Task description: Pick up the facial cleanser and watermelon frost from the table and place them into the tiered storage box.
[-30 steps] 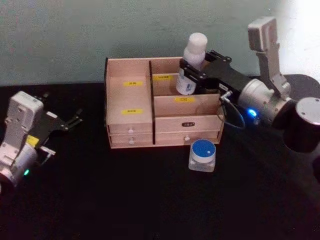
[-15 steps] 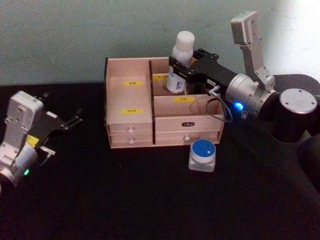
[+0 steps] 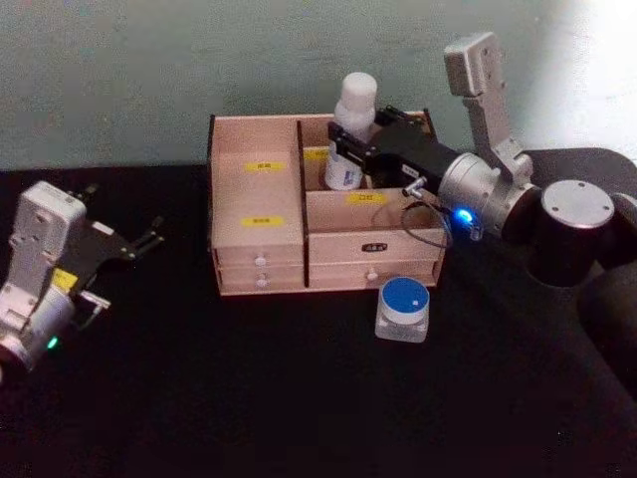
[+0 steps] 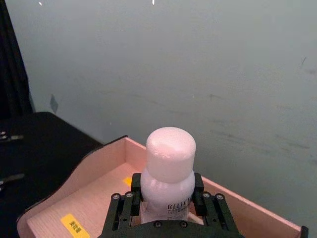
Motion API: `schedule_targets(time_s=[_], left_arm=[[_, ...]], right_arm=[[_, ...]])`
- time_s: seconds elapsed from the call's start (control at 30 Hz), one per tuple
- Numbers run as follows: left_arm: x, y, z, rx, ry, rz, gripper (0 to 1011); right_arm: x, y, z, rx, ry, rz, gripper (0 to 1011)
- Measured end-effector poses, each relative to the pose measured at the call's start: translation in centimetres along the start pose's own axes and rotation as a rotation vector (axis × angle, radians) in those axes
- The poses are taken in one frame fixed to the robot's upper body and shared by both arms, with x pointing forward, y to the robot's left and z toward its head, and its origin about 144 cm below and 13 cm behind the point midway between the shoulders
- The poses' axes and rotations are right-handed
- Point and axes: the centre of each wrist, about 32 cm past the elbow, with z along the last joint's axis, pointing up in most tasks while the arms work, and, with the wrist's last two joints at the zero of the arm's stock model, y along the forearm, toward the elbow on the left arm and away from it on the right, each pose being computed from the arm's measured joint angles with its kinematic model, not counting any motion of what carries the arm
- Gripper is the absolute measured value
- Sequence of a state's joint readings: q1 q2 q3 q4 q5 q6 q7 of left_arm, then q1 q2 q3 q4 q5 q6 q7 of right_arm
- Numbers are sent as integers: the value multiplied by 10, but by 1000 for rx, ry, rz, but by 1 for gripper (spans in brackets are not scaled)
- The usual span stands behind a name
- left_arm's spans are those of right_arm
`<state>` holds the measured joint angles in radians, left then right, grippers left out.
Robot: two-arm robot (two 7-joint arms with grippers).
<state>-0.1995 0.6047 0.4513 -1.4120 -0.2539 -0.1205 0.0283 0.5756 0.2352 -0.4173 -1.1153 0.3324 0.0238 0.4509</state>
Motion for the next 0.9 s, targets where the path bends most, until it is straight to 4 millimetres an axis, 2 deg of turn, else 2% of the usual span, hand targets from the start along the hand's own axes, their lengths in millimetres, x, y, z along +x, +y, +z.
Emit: schedule_targets(time_s=[0.9], left_arm=[[0,0,0,0,0,0,1001]], right_arm=[[-5,4,-19,-81,-14,-3,592]])
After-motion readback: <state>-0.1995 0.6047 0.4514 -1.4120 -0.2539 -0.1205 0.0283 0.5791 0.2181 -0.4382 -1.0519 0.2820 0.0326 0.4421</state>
